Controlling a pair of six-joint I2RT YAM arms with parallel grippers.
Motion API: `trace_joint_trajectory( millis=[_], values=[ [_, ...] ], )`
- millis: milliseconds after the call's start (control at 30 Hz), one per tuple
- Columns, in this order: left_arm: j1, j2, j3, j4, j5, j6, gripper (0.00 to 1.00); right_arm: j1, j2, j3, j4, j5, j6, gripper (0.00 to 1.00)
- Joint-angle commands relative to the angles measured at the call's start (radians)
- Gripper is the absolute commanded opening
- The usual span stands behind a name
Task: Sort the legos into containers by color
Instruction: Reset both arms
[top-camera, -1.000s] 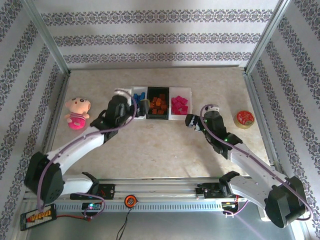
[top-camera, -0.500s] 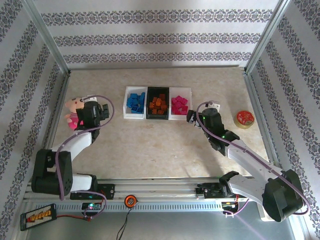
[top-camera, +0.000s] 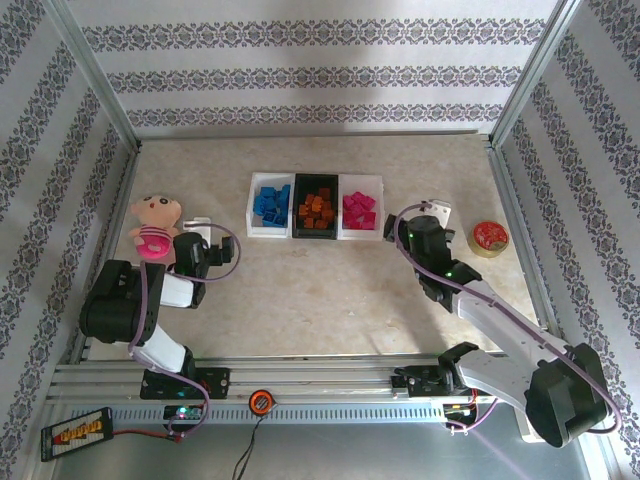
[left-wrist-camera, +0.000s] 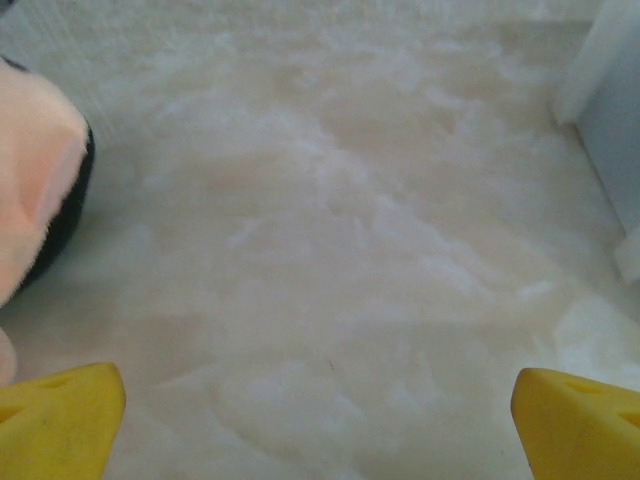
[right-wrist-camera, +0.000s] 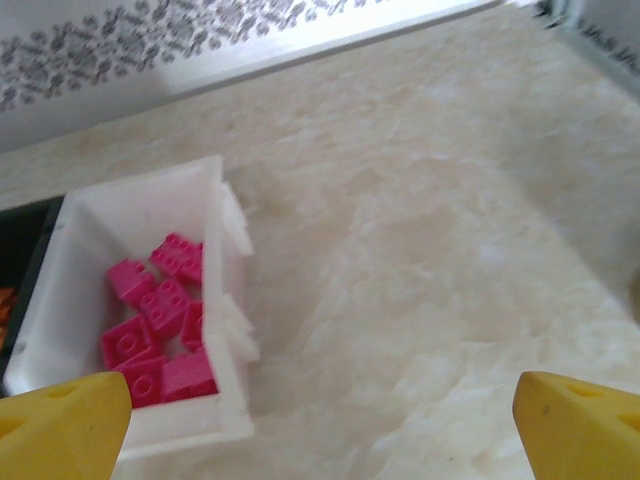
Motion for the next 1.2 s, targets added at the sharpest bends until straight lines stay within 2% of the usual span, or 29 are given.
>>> trace_joint_trajectory(
  millis=[0,67,167,300,433,600,700,833,867,933,1000,1167],
  values=[
    [0.019,-0.013,0.032,0.066,-0.025,-0.022,0.99,-0.042,-0.014,0.014,0.080,0.014,-0.141,0.98],
    [0.013,0.005,-0.001,0.166,-0.085,-0.030,0.99,-0.068,-0.012,-0.007,0.159,0.000,-0.243,0.98],
    [0.014,0.003,-0.019,0.196,-0.073,-0.028,0.99,-0.126,0.005,-0.067,0.318,-0.053,-0.406,0.98],
    [0.013,0.004,0.015,0.132,-0.056,-0.022,0.99,-0.214,0.120,-0.115,0.487,-0.105,-0.491,0.98],
    [0.013,0.000,0.018,0.121,-0.048,-0.020,0.99,-0.291,0.285,-0.132,0.593,-0.172,-0.485,0.98],
    [0.013,0.002,0.024,0.111,-0.033,-0.013,0.99,-0.349,0.445,-0.177,0.828,-0.289,-0.458,0.98],
    [0.013,0.001,0.027,0.103,-0.024,-0.011,0.99,-0.378,0.447,-0.154,0.775,-0.345,-0.438,0.98],
    [0.013,-0.001,0.030,0.100,-0.020,-0.008,0.99,-0.388,0.452,-0.164,0.798,-0.385,-0.439,0.98],
    [0.013,0.000,0.029,0.100,-0.019,-0.008,0.99,-0.389,0.460,-0.180,0.825,-0.399,-0.443,0.98],
    [0.013,0.000,0.030,0.099,-0.020,-0.008,0.99,-0.389,0.513,-0.232,0.998,-0.399,-0.443,0.98],
    [0.013,0.000,0.029,0.099,-0.018,-0.007,0.99,-0.391,0.489,-0.211,0.914,-0.389,-0.438,0.98],
    [0.013,0.000,0.030,0.097,-0.015,-0.007,0.99,-0.390,0.495,-0.220,0.942,-0.383,-0.437,0.98]
  ],
)
